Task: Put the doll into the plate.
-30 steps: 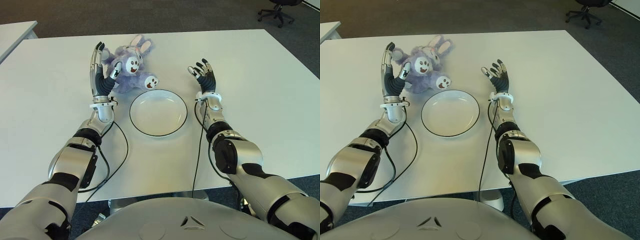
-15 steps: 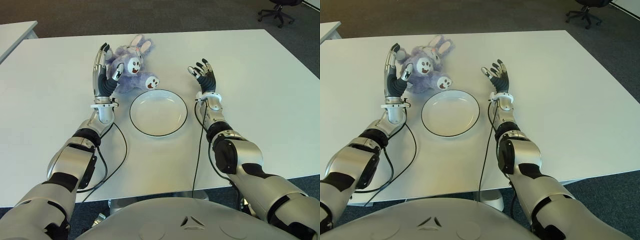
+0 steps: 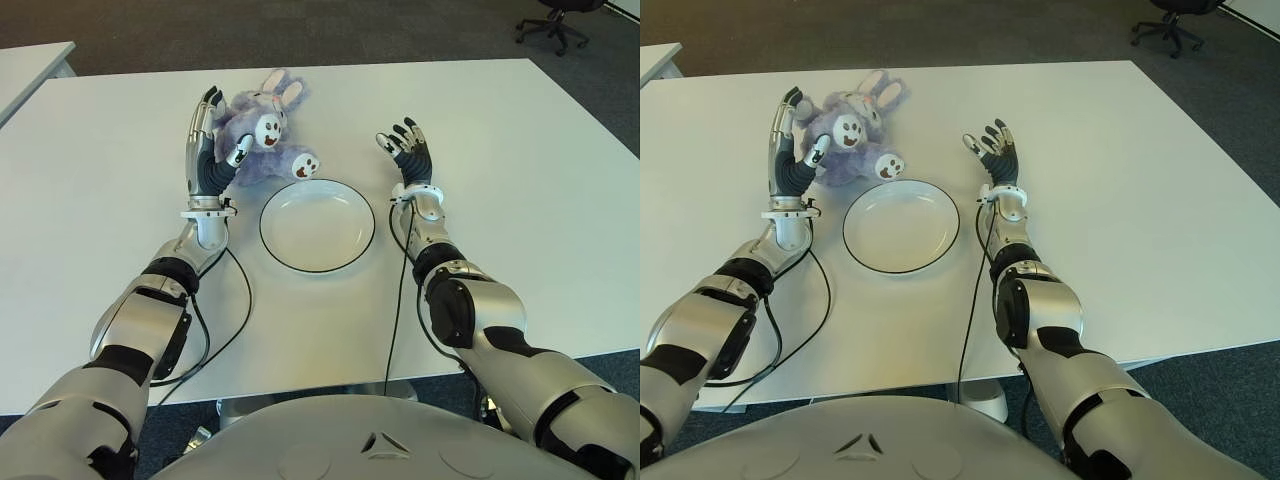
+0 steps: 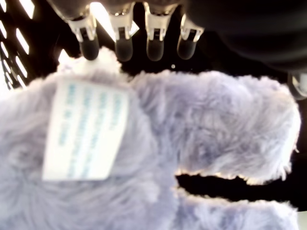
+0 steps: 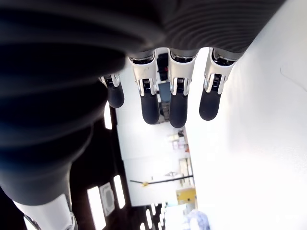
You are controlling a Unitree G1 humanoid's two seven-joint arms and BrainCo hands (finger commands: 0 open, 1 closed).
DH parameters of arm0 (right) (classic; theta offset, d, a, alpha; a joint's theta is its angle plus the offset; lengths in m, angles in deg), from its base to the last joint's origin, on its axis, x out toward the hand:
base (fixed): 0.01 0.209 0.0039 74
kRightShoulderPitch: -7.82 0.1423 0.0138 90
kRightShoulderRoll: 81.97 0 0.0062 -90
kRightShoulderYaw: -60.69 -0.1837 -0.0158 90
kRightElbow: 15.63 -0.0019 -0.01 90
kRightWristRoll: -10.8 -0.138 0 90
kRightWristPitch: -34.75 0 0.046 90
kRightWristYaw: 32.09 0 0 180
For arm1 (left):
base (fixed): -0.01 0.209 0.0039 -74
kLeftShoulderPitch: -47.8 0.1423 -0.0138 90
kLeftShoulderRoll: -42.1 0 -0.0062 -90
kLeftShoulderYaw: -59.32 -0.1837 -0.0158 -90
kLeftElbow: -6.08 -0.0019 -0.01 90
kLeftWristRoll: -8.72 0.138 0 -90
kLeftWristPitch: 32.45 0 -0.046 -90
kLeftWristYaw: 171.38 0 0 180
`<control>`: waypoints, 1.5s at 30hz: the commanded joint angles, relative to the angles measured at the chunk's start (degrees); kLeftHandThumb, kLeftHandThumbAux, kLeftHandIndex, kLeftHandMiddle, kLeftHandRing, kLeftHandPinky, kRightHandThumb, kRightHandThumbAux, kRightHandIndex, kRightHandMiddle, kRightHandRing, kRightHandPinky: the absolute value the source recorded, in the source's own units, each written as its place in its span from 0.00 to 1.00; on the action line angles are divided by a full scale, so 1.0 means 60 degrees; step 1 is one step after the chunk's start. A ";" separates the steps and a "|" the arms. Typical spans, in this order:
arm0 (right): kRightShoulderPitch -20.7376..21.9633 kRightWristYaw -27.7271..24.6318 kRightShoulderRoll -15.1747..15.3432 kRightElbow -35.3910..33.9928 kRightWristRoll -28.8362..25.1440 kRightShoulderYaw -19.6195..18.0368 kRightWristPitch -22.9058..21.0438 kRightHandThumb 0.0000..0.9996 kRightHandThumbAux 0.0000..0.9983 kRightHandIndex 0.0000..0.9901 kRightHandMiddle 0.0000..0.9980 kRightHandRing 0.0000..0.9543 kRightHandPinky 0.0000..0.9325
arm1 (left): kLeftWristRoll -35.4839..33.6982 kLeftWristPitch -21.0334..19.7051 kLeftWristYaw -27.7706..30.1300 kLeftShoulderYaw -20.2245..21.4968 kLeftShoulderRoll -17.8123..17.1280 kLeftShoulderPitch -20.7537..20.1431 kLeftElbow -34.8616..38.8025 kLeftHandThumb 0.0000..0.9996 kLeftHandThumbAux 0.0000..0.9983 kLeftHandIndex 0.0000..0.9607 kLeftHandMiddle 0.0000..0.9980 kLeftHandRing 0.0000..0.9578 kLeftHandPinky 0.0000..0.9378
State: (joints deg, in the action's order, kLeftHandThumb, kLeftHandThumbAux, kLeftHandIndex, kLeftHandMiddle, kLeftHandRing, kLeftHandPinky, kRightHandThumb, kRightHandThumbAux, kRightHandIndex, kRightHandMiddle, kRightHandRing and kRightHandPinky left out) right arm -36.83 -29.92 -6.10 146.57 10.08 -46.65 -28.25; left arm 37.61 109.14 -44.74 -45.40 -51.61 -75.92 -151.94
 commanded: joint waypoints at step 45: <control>-0.1347 0.0141 -0.0212 0.0880 -0.0010 -0.0055 -0.0805 0.12 0.73 0.06 0.15 0.15 0.17 | 0.0894 -0.0448 -0.0701 -0.1184 -0.0048 0.1761 -0.0767 0.41 0.15 0.00 0.00 0.00 0.00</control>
State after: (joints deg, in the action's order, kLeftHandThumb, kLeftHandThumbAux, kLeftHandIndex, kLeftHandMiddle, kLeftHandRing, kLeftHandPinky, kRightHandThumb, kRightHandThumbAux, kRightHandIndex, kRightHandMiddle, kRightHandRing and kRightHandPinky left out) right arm -36.82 -29.80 -6.15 146.58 10.11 -46.57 -28.25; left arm 37.85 111.09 -47.97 -48.97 -53.44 -75.59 -151.45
